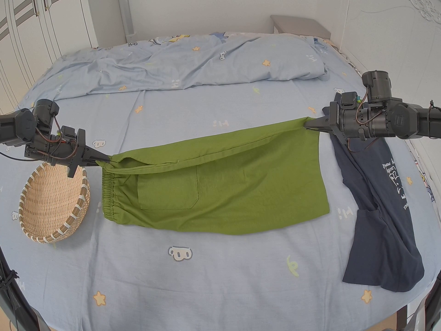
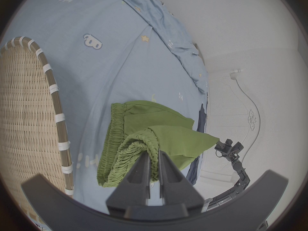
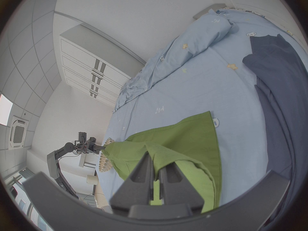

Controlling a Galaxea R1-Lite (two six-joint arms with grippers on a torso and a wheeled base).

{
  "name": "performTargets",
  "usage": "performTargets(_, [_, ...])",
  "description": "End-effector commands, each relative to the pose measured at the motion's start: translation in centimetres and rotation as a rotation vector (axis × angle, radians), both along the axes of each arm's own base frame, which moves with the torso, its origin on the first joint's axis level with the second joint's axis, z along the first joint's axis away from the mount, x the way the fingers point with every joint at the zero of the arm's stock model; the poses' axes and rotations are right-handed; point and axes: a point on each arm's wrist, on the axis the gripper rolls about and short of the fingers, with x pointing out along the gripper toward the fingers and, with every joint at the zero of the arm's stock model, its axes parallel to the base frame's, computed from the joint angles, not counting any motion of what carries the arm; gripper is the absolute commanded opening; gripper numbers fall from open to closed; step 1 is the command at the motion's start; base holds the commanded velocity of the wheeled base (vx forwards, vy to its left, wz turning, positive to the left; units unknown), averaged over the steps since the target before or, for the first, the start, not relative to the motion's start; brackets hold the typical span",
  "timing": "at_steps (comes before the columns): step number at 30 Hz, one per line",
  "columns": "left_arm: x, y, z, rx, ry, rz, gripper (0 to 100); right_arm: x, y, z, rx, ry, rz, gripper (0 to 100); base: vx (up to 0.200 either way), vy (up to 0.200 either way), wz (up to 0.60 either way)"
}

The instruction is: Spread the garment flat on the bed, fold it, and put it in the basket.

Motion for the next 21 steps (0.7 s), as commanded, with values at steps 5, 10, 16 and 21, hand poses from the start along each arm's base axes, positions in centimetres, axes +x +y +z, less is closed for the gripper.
performTargets(5, [0.4, 0.0, -0.1, 0.002, -0.002, 0.0, 0, 1.1, 0.2, -1.7, -0.007, 0.01, 0.005, 0, 0.0, 0.0, 0.0])
performTargets(10, [0.7, 0.0, -0.4, 0.002, 0.004, 0.0, 0, 1.6, 0.2, -2.4, -0.01, 0.022, 0.002, 0, 0.0, 0.0, 0.0])
performTargets(16, [1.1, 0.1, -0.9, 0.002, 0.009, -0.001, 100, 2.0, 0.2, -3.2, -0.011, 0.032, 0.001, 100, 0.0, 0.0, 0.0])
performTargets(21, [1.6, -0.2, -1.0, -0.006, 0.01, -0.008, 100, 2.2, 0.4, -4.0, -0.015, 0.042, 0.003, 100, 0.0, 0.0, 0.0])
